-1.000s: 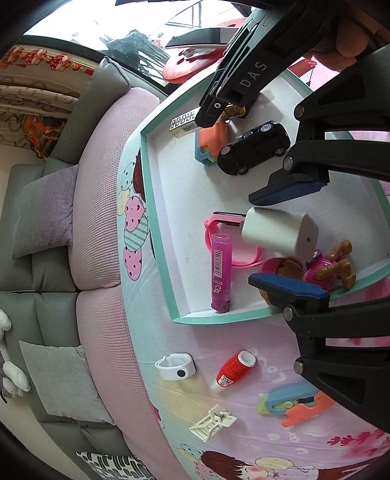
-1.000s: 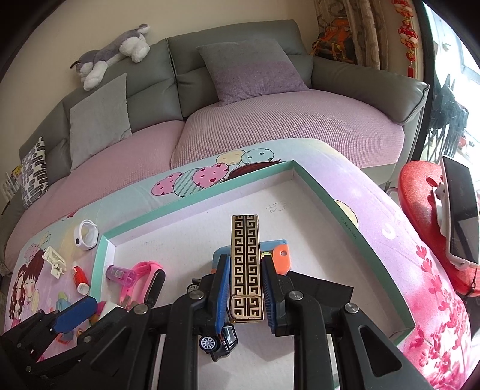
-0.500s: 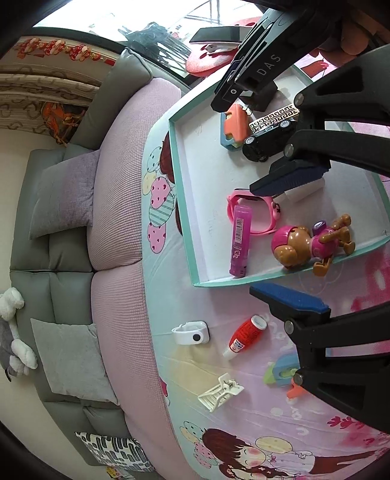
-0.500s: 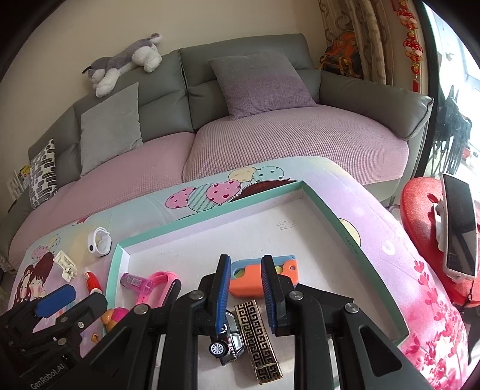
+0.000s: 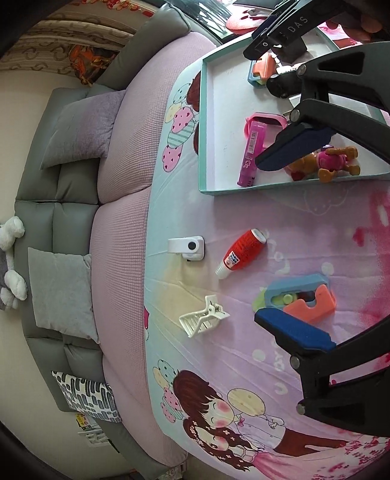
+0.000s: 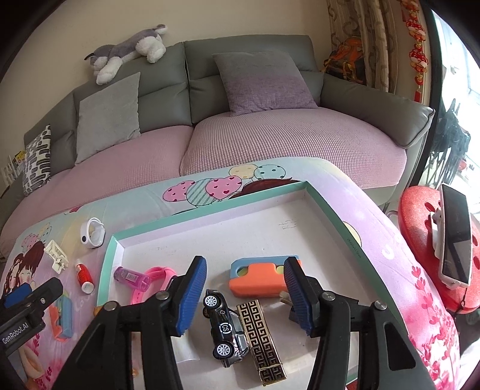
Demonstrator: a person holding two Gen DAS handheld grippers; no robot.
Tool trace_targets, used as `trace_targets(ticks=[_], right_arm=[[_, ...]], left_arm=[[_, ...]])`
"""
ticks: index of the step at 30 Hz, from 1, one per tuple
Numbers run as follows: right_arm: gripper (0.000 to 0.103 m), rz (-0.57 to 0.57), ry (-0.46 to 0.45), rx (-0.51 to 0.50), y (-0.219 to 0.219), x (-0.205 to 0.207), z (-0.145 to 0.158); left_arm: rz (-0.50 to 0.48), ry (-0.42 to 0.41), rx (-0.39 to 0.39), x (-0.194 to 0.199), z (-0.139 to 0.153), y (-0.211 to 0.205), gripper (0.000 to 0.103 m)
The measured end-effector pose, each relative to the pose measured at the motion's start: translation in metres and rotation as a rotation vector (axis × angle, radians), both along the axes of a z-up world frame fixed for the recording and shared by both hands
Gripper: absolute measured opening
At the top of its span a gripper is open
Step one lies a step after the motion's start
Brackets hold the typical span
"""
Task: Organize rigid objects
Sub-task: 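Withdraw both tools from the tray toward the remaining objects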
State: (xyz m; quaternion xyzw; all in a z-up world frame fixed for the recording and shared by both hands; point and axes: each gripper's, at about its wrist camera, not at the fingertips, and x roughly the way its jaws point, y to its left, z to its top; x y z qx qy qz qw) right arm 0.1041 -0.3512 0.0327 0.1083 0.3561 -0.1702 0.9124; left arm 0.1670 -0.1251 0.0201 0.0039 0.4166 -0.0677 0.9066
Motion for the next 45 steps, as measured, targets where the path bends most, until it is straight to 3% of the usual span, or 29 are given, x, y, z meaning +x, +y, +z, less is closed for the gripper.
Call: trace_targets(ticks=[13, 17, 21, 34, 45], right_arm=[[0.086, 0.065, 0.023, -0.033, 0.025, 0.013, -0.003], [0.103, 0.089, 0.039, -0.051, 0.033, 0.017, -0.006], [0.103, 0.106, 0.053, -0.068, 0.041, 0.022, -0.009], [0.103, 0.166, 0.050, -0.102, 0.072, 0.031, -0.005], [0.103, 0.316, 0.027, -0.089, 0.125, 0.042, -0.002]], left_arm=[[0.130, 0.030, 0.009, 0.004, -0.016, 0.030, 0.093], [0.161, 0.017, 0.001, 0.004, -0.017, 0.040, 0.094], [0.188, 0.010, 0.009, 0.005, -0.019, 0.049, 0.103], [0.233, 0.036, -0.013, 0.006, -0.026, 0.077, 0.103], [0.331, 0.056, 0.011, 0.005, -0.025, 0.132, 0.103]])
